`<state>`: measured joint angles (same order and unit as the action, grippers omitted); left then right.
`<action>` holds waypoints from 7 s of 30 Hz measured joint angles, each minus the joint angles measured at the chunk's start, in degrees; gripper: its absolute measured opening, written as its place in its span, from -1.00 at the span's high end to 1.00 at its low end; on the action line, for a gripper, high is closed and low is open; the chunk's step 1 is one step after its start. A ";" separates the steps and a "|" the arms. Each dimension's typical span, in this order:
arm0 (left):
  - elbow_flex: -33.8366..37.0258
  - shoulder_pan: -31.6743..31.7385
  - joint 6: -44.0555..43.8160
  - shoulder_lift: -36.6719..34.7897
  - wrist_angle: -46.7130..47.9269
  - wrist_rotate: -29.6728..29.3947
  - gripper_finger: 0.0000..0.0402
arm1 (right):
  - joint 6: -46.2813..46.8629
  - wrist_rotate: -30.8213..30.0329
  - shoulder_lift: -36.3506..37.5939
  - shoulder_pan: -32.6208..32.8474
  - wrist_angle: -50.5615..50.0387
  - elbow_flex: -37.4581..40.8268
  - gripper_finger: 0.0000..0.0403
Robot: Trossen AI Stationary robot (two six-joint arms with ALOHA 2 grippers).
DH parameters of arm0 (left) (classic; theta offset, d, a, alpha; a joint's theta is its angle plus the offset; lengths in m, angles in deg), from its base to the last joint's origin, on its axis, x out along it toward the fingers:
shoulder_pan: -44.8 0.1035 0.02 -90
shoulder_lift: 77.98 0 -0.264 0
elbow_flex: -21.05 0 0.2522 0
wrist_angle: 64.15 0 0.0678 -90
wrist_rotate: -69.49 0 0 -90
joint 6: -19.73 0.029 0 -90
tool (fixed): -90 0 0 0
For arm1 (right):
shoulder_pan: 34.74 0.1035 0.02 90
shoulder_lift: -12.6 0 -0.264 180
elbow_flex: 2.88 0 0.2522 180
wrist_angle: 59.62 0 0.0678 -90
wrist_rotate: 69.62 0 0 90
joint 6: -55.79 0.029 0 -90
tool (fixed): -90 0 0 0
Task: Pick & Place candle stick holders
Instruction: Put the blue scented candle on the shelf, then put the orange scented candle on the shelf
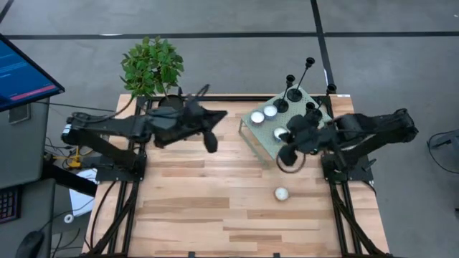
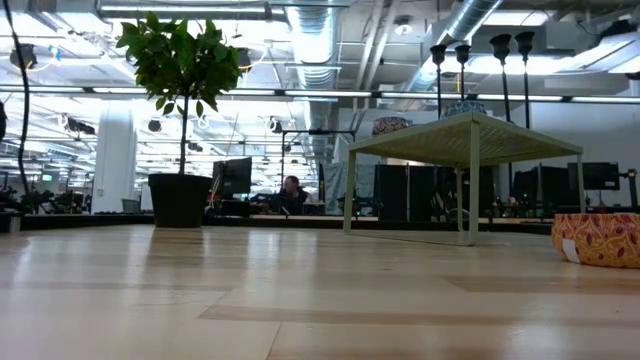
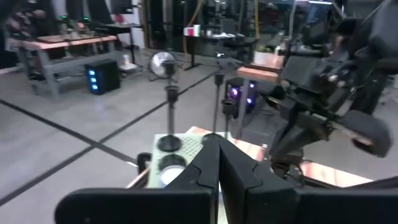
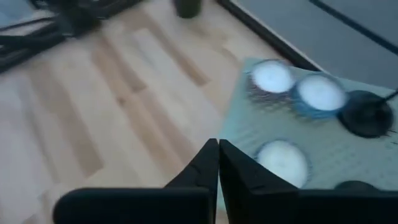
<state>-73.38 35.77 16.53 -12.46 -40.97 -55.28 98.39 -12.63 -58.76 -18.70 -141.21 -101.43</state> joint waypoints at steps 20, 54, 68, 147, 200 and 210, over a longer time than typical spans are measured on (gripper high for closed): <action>5.54 -3.13 -0.07 -4.64 -0.04 -6.82 0.99 | -1.55 3.40 -22.75 -9.19 -6.77 0.12 1.00; 5.50 -2.47 1.67 -5.00 0.88 -7.18 0.99 | -5.45 3.68 -17.94 -10.04 0.09 2.13 1.00; 5.43 -2.59 1.68 -5.95 1.10 -6.79 0.99 | -10.20 4.35 -19.09 -15.32 2.50 2.79 1.00; 10.63 -5.60 0.30 -25.32 11.77 0.55 0.26 | 49.08 7.84 -14.66 36.40 -6.87 10.17 -0.59; 28.03 -5.60 -11.05 -32.53 7.68 14.93 0.25 | 15.42 8.78 -12.35 22.77 33.74 41.19 -0.61; 28.03 -5.60 -11.23 -32.53 7.68 14.93 0.25 | 11.42 13.29 -12.36 20.74 37.47 41.21 -0.85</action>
<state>-45.35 30.16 5.29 -44.98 -33.29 -40.35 109.81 0.66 -71.12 2.04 -103.75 -60.21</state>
